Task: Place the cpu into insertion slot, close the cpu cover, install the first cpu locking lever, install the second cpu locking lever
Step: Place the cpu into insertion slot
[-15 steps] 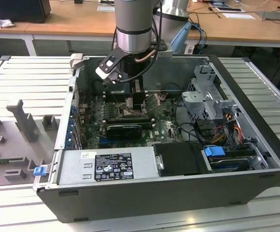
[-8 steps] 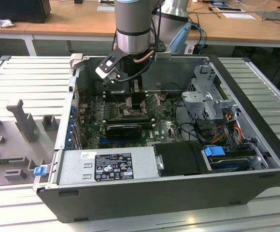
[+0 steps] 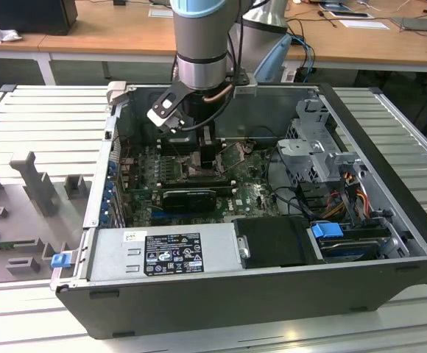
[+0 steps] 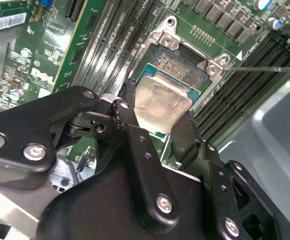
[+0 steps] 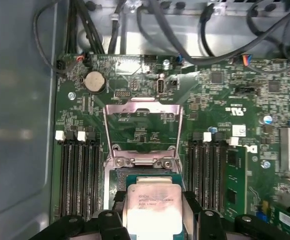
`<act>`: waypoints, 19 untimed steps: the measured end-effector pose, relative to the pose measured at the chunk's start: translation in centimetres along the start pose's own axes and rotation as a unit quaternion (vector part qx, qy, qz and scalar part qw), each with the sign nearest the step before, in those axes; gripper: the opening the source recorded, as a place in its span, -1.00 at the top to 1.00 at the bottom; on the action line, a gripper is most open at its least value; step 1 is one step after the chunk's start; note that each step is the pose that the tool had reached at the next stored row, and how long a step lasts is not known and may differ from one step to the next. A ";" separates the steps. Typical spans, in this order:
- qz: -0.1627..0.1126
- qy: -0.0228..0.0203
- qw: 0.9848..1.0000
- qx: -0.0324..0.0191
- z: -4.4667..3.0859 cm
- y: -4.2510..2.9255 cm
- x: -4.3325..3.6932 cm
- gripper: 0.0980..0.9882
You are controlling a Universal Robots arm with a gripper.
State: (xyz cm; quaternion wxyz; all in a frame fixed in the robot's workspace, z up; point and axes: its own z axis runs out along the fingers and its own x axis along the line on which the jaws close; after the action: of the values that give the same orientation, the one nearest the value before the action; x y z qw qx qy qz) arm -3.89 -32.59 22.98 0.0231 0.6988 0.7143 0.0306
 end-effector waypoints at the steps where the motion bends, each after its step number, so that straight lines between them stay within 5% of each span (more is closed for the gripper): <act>1: 0.000 0.000 1.000 0.000 0.25 -0.08 0.10 0.03; 8: 0.008 -0.001 1.000 0.001 1.99 -0.36 0.79 0.03; 19: 0.021 -0.002 1.000 0.000 2.65 -0.51 0.98 0.03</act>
State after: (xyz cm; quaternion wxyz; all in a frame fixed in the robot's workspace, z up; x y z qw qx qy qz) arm -4.21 -31.59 20.30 0.0236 0.7137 0.6994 0.0292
